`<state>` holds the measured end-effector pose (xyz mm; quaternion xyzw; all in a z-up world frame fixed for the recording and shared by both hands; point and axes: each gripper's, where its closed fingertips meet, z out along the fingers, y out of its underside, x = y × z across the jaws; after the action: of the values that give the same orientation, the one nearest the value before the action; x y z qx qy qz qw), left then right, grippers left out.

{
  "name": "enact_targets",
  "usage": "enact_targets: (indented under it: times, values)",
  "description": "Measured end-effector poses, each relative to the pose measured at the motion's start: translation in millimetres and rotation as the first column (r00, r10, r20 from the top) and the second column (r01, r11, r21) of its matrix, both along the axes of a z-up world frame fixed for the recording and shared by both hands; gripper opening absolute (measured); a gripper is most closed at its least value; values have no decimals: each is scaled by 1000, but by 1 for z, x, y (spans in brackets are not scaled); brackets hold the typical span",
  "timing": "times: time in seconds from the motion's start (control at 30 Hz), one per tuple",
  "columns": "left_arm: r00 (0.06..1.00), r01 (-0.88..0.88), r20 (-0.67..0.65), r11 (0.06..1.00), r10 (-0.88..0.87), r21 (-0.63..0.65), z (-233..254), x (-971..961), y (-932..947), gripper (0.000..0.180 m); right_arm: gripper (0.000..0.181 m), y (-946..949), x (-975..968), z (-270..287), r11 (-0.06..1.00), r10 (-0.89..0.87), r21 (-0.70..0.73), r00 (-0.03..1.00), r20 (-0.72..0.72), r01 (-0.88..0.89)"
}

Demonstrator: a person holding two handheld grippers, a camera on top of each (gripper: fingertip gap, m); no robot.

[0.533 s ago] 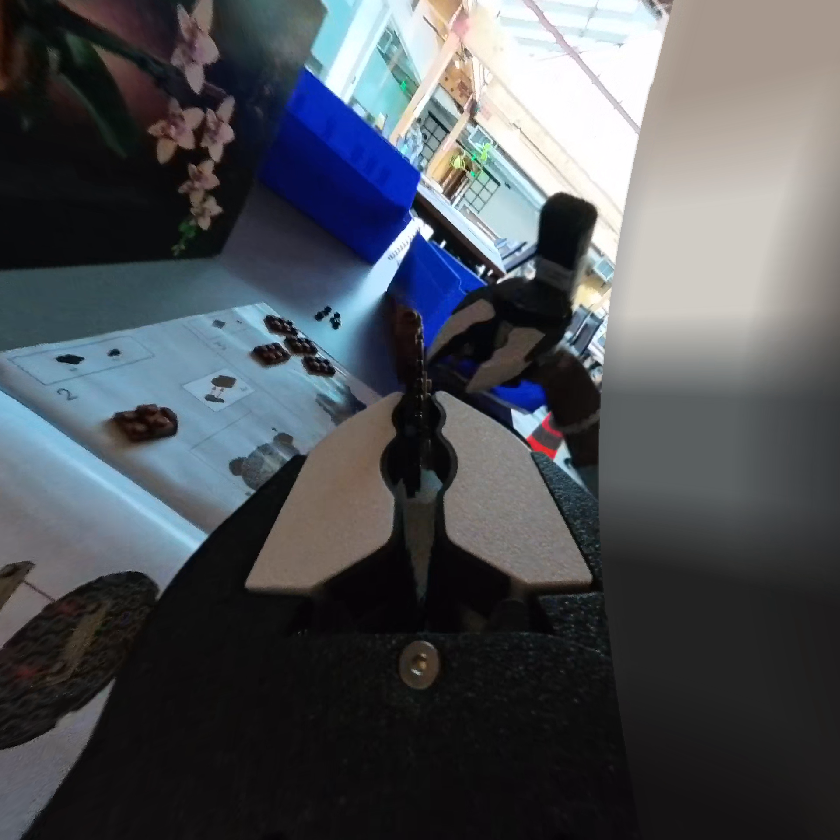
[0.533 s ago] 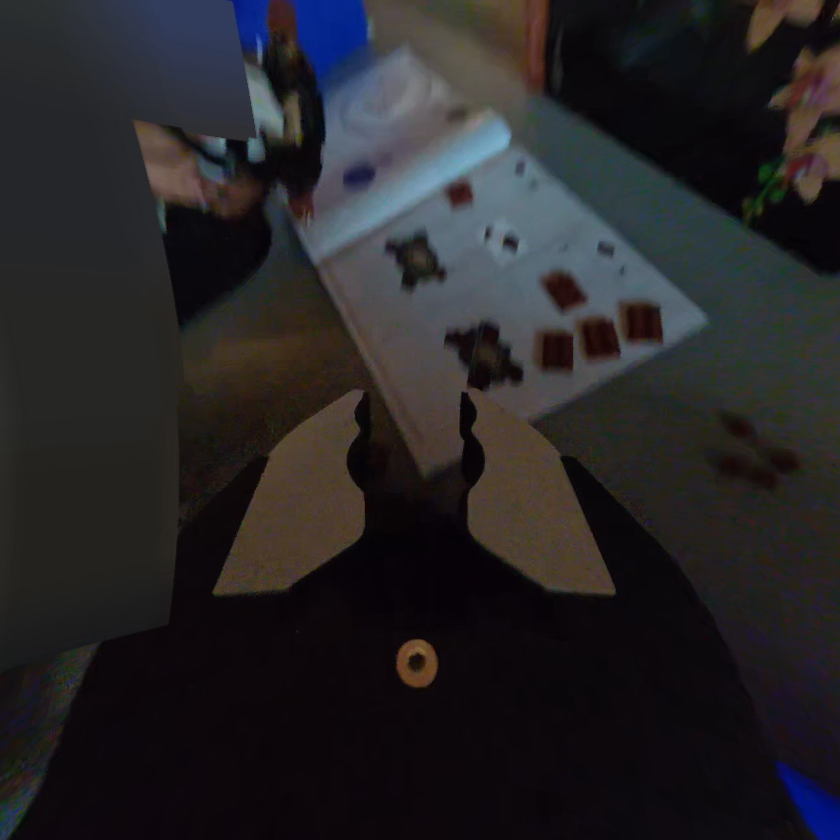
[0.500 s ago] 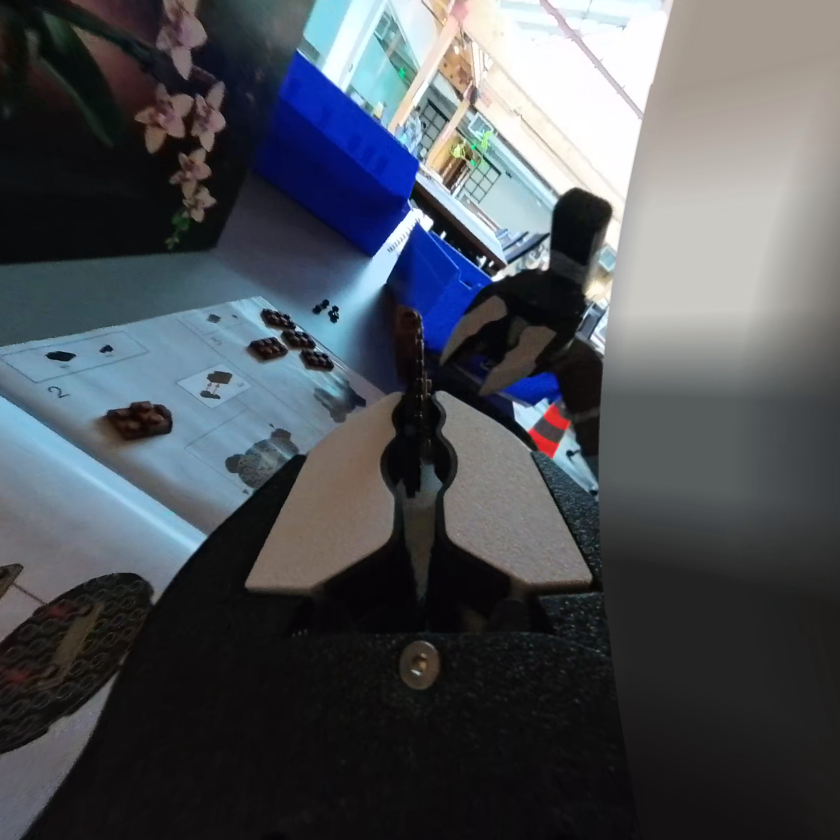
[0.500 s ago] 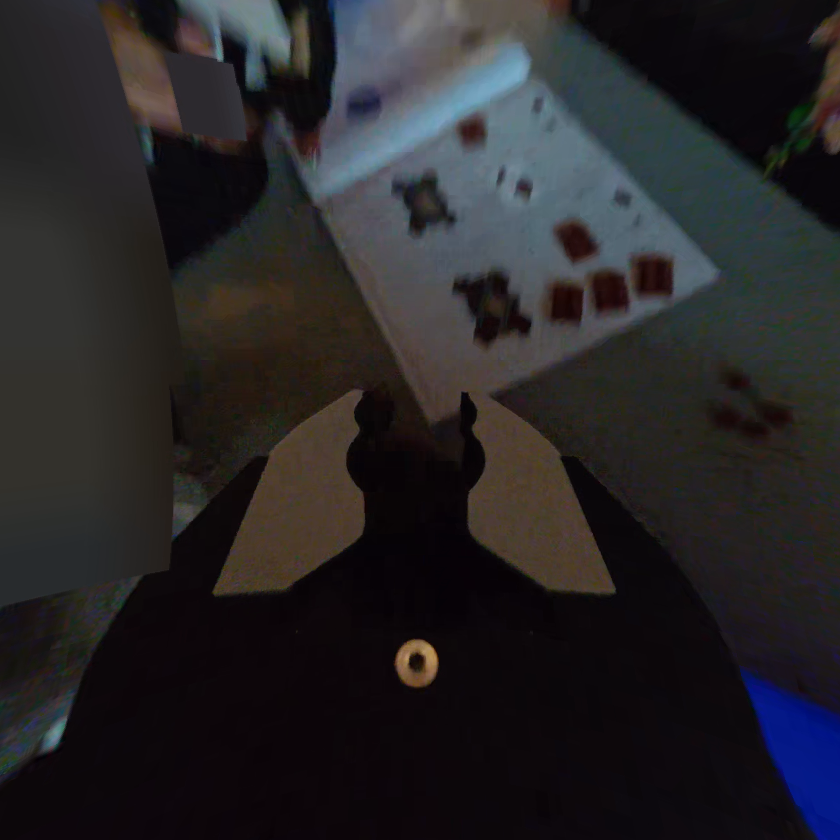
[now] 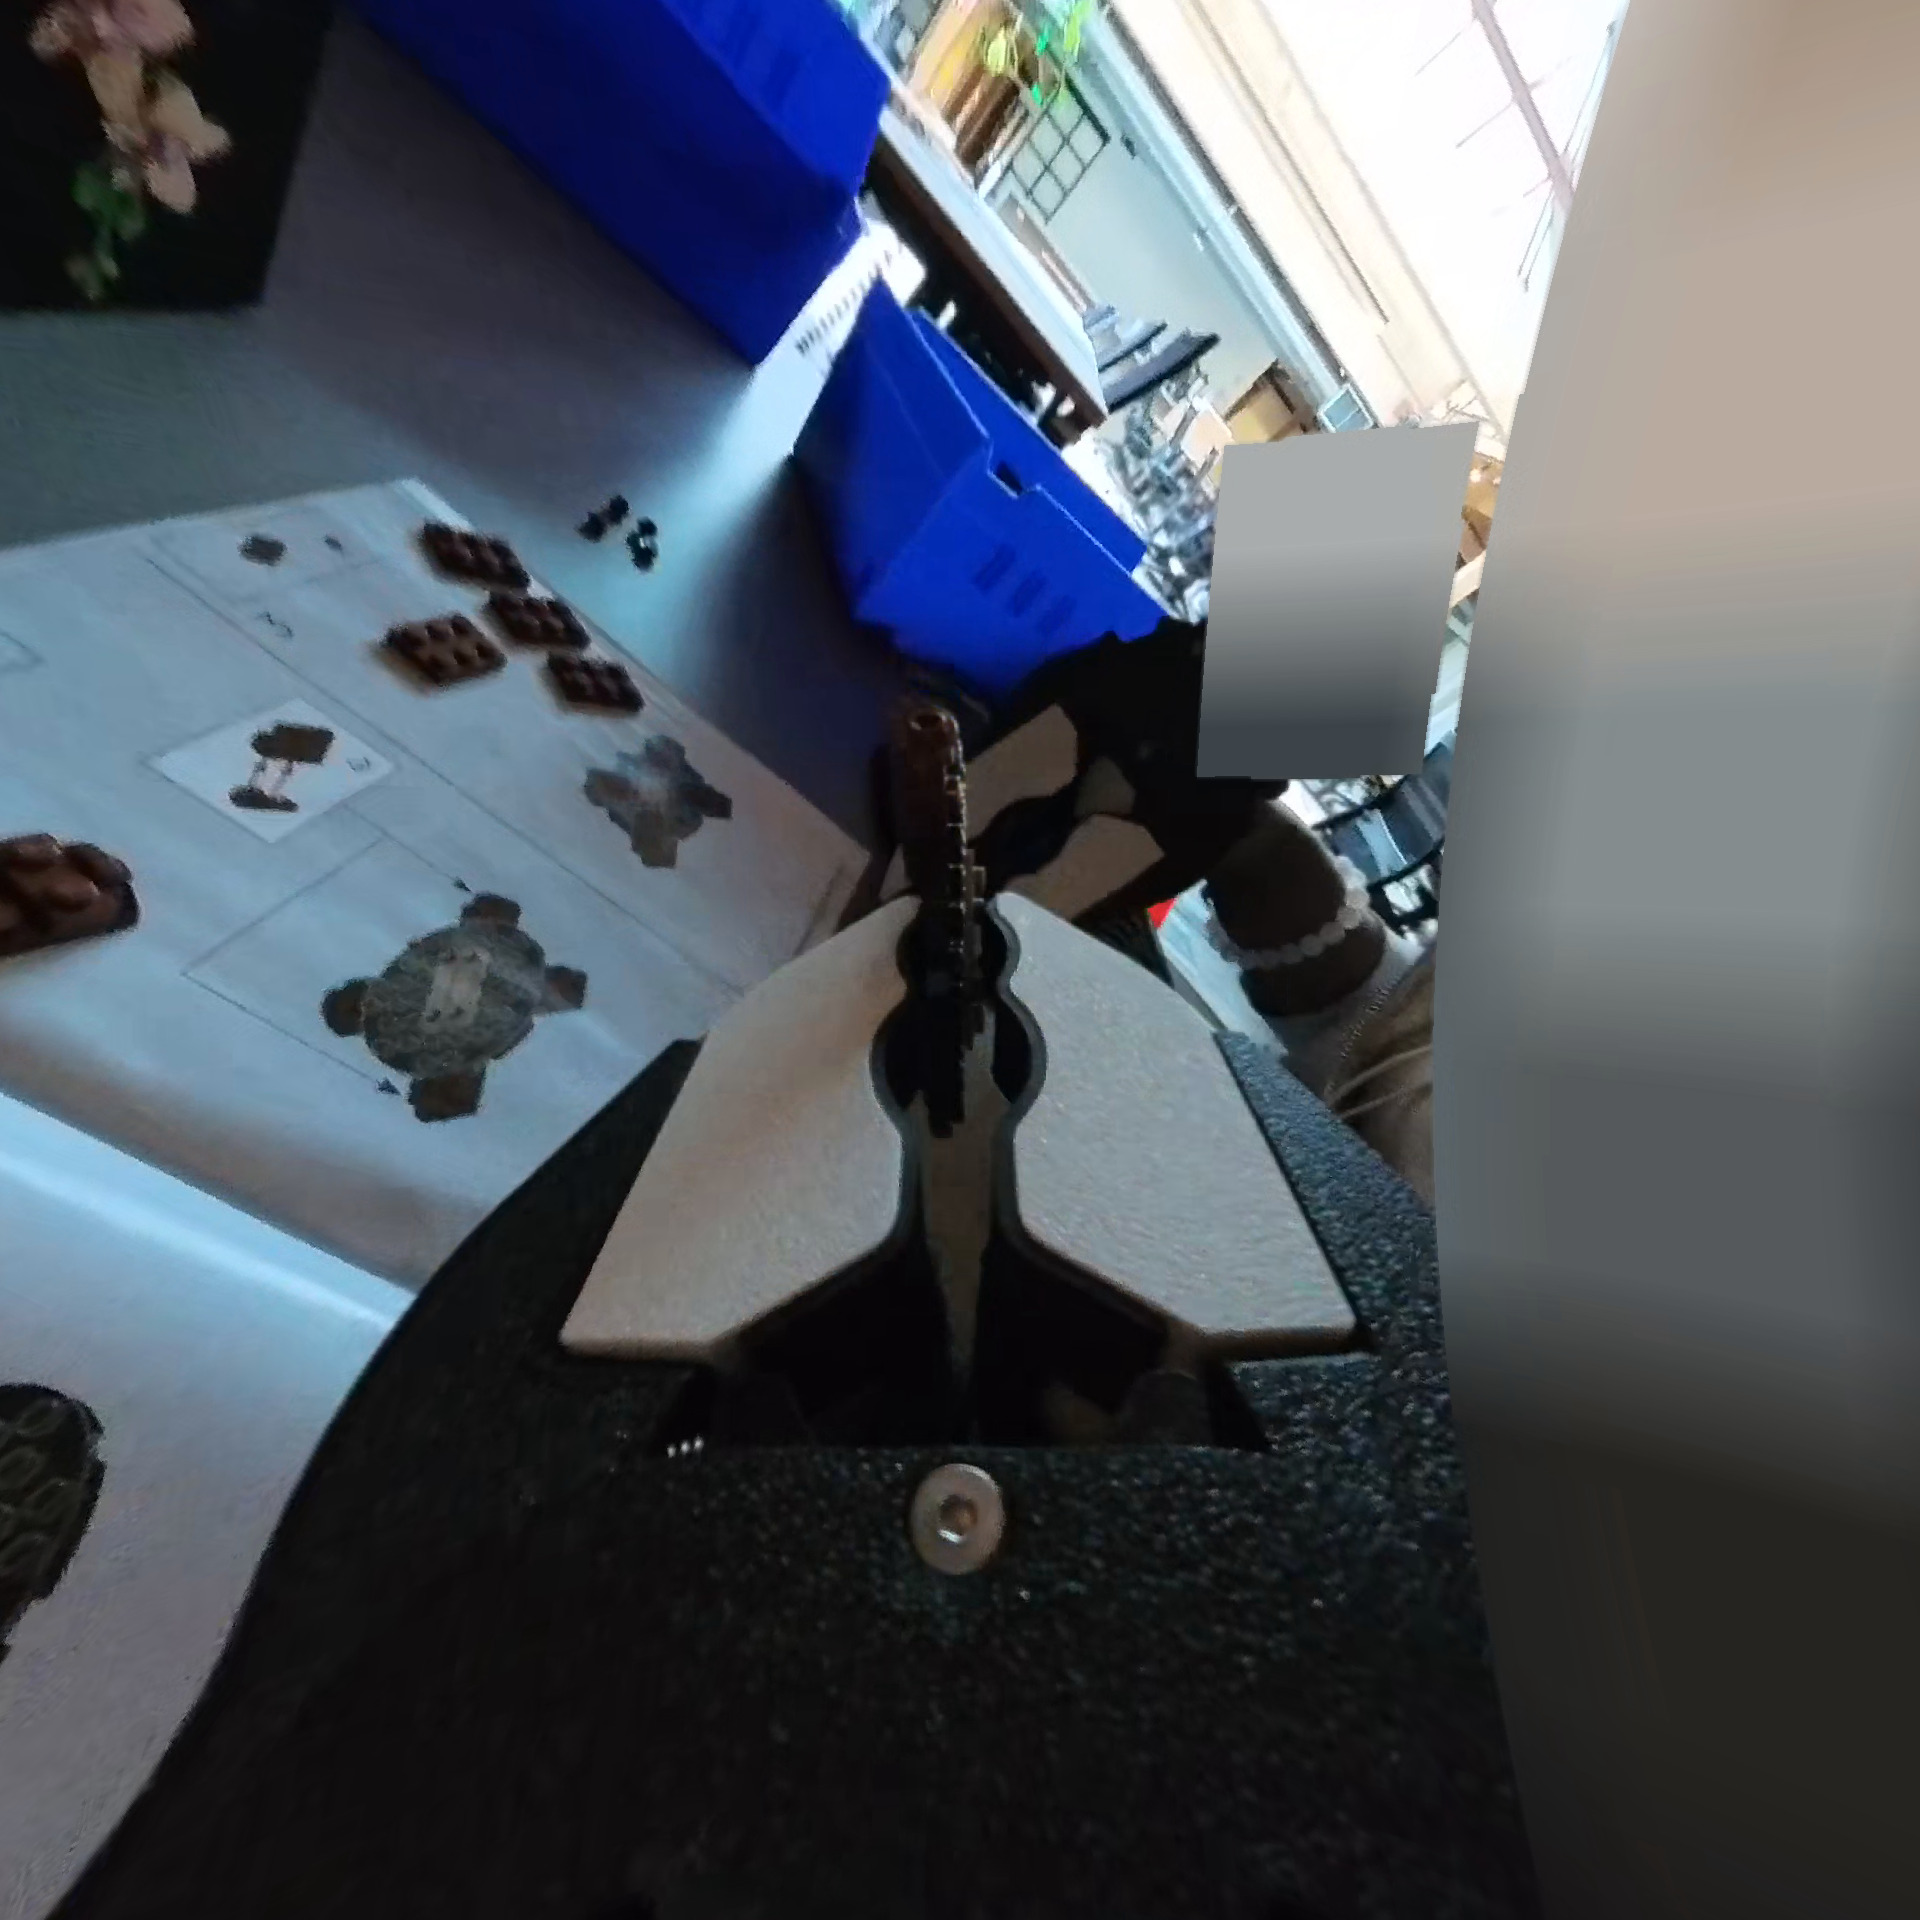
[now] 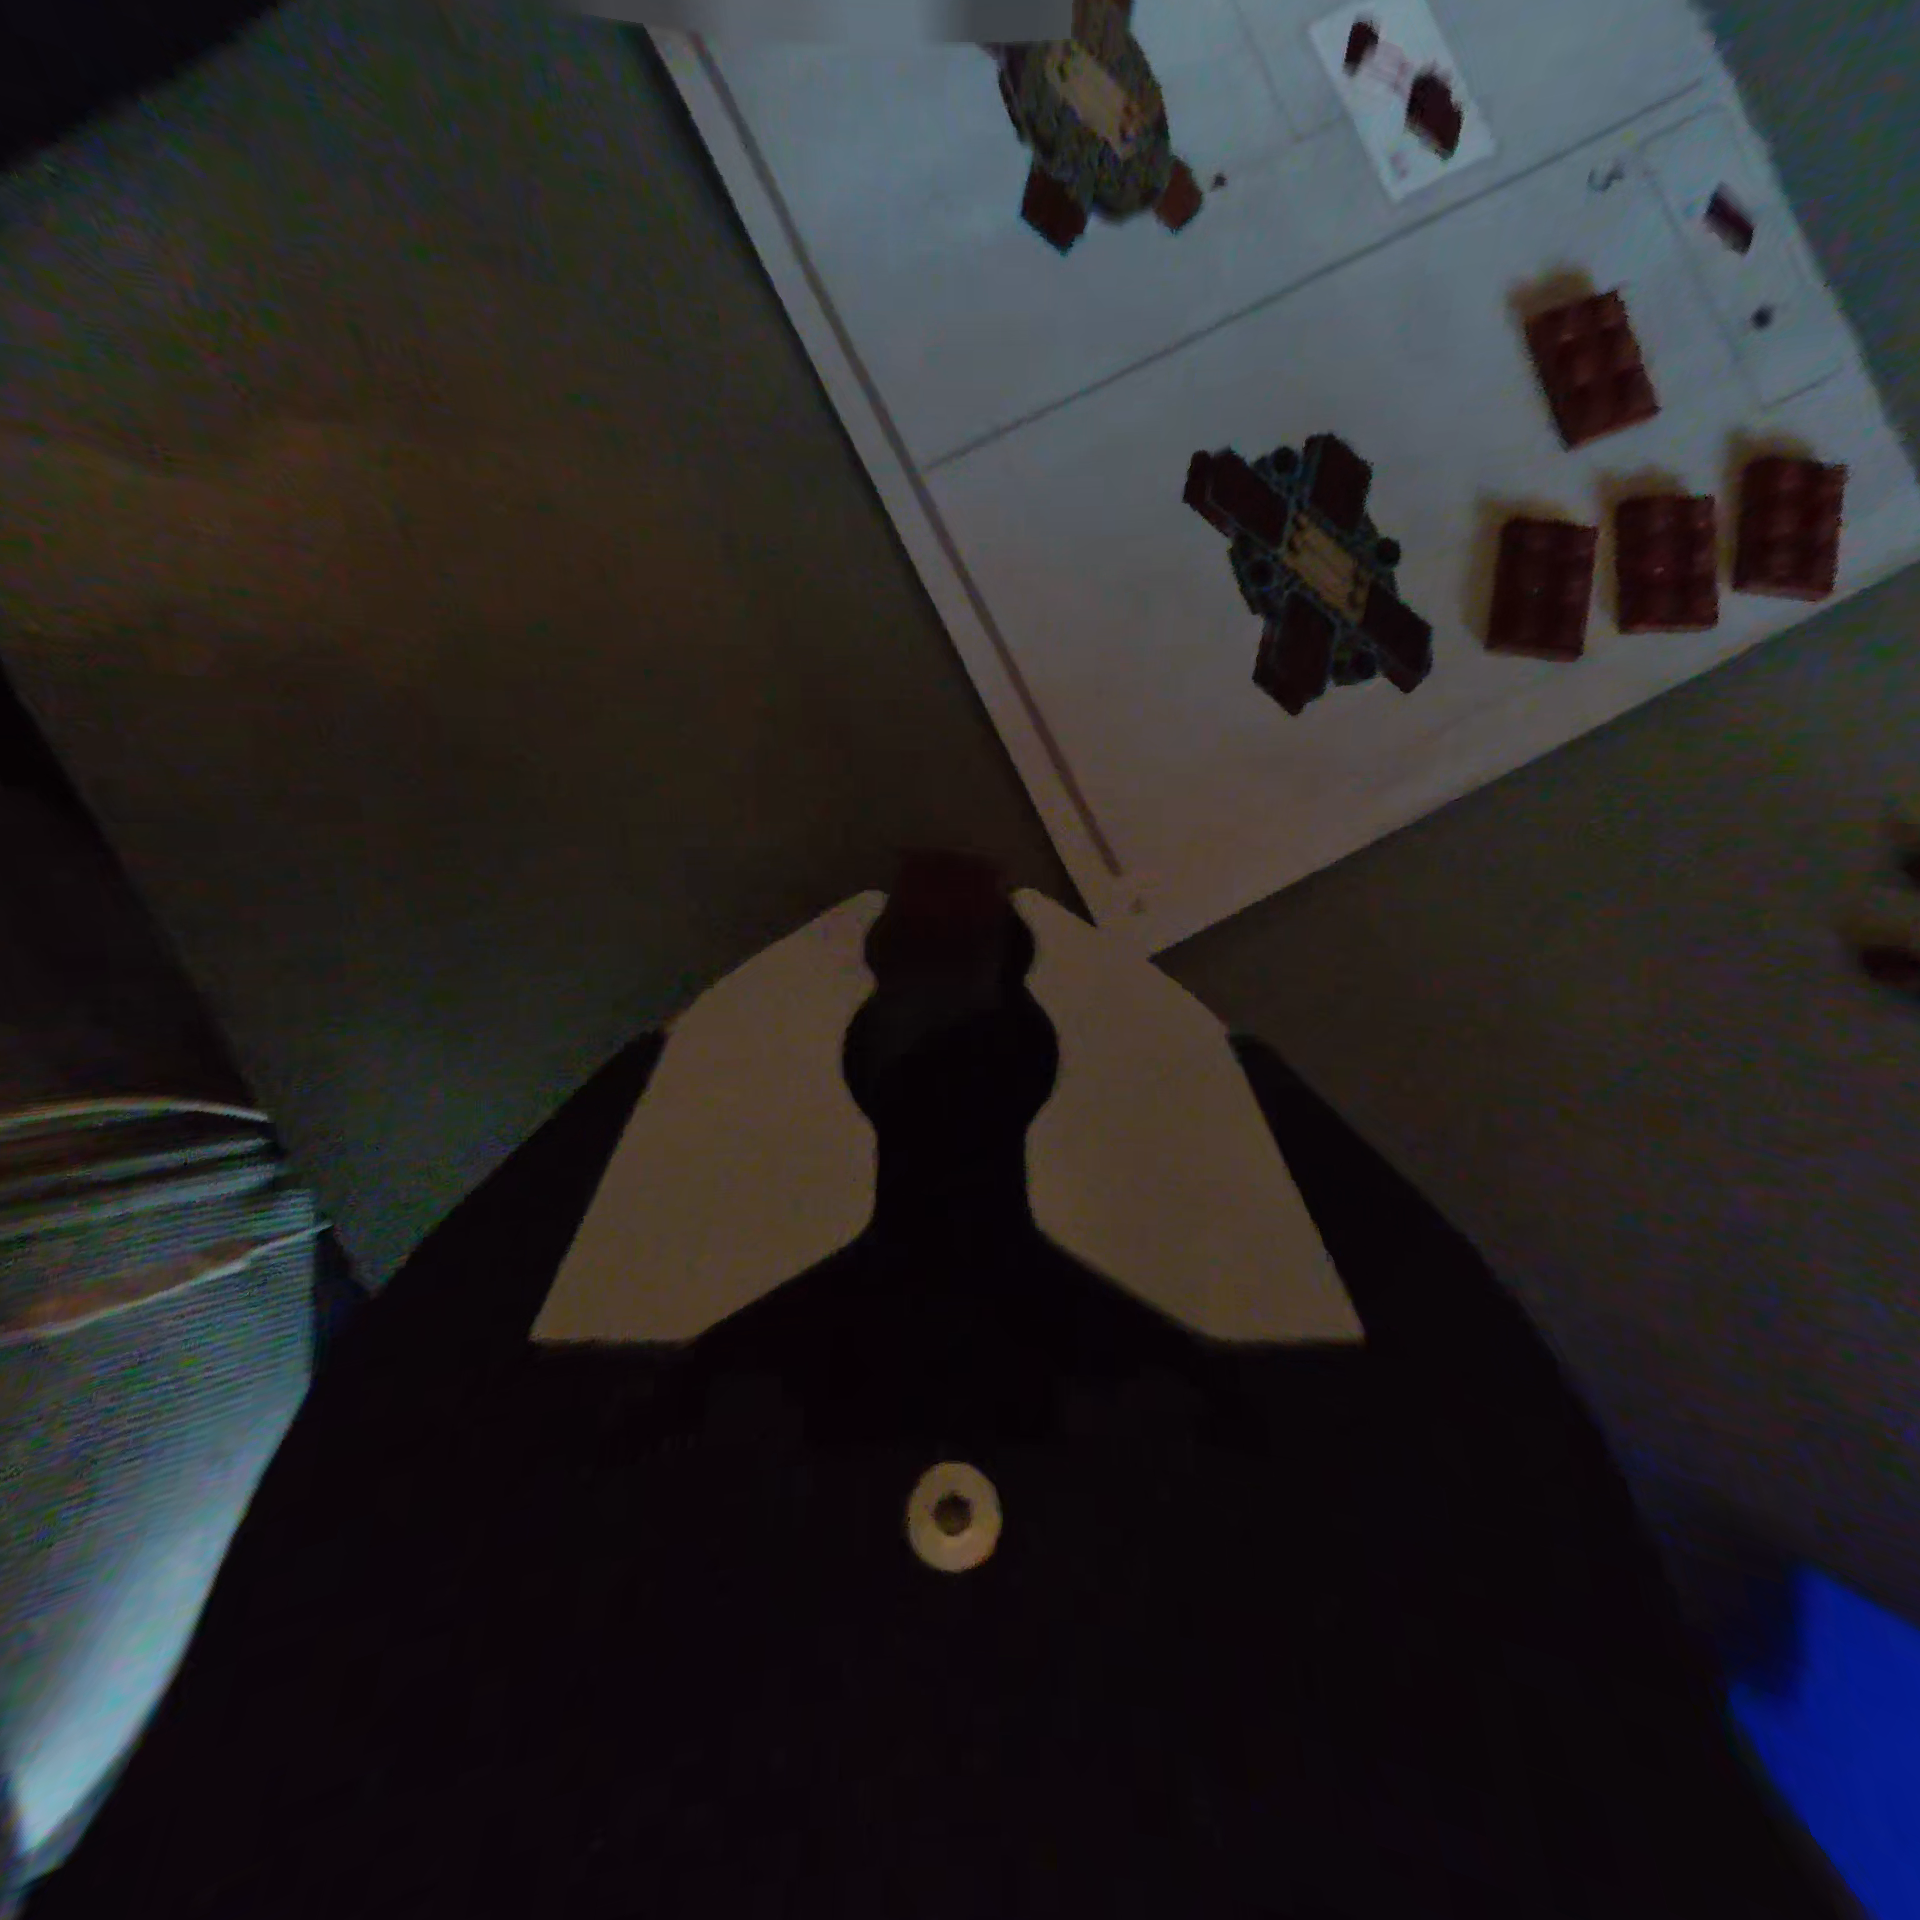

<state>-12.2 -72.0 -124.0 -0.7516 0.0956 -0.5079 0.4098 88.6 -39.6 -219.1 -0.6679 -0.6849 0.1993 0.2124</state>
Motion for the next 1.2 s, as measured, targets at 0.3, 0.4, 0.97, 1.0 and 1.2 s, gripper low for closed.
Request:
enact_targets:
  times: [0.3, 0.4, 0.97, 1.0, 1.2]
  values:
    - [998, 47, -18, 972, -52, -230, -16, -19, 12, 6, 15, 21, -67, 32, 841, 528, 179, 847, -63, -511]
    - [994, 83, 94, 947, -56, -310, -16, -18, 18, 6, 15, 35, -88, 18, 777, 619, 186, 783, -50, -602]
    - [984, 82, 173, 773, 36, -629, -63, -5, 39, 7, 15, 37, -96, 13, 776, 629, 113, 753, -191, -620]
    - [985, 80, 171, 768, 38, -635, -66, -4, 41, 7, 15, 38, -95, 11, 773, 633, 104, 751, -186, -626]
    - [985, 81, 166, 756, 38, -650, -70, 1, 42, 7, 15, 36, -94, 8, 763, 640, 53, 741, -203, -644]
